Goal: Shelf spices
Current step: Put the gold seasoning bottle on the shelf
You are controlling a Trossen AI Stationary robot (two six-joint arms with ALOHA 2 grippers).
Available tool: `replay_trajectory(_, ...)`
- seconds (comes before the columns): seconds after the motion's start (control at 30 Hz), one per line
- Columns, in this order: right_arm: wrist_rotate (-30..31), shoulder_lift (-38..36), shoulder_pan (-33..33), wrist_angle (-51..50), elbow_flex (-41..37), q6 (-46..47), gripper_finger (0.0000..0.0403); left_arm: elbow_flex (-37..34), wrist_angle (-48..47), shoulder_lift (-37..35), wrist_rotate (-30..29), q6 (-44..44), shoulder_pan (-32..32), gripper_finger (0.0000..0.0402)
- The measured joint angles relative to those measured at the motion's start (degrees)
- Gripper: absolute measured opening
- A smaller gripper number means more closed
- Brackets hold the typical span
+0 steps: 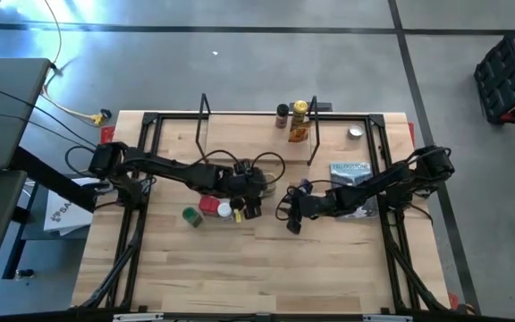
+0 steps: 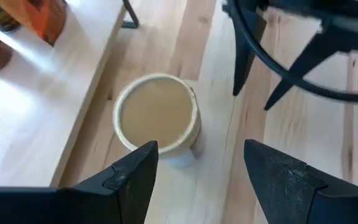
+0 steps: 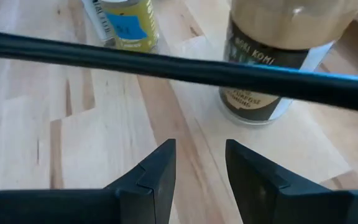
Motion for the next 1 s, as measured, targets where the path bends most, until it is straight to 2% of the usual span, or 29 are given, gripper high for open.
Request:
replay_trajectory(0.3,0.40,0.00,-0.02,-0.50,0.00,0.00,0.0133,0.00,2.55,1.03,4.34,-2.48,3.23,0.0242)
replay_trajectory(0.57,0.40,-0.02,-0.02,-0.50,0.00,0.00,0.0133,0.09,3.12,1.00,14.25,0.19,7.11,0.0295)
replay_trajectory(0.7,0.40,-0.02,-0.02,-0.50,0.02,0.00,0.0133,0.16,2.40,1.00,13.49,1.88,7.94,0.0300)
replay_trajectory(0.9,0.40,-0.02,-0.02,-0.50,0.00,-0.02,0.0133,4.27,-2.00,0.87,9.14,6.29,8.04,0.0301)
replay_trajectory(1.0,0.39,-0.02,-0.06,-0.48,0.00,-0.02,0.0133,5.55,-2.37,0.87,9.21,7.74,8.32,0.0301)
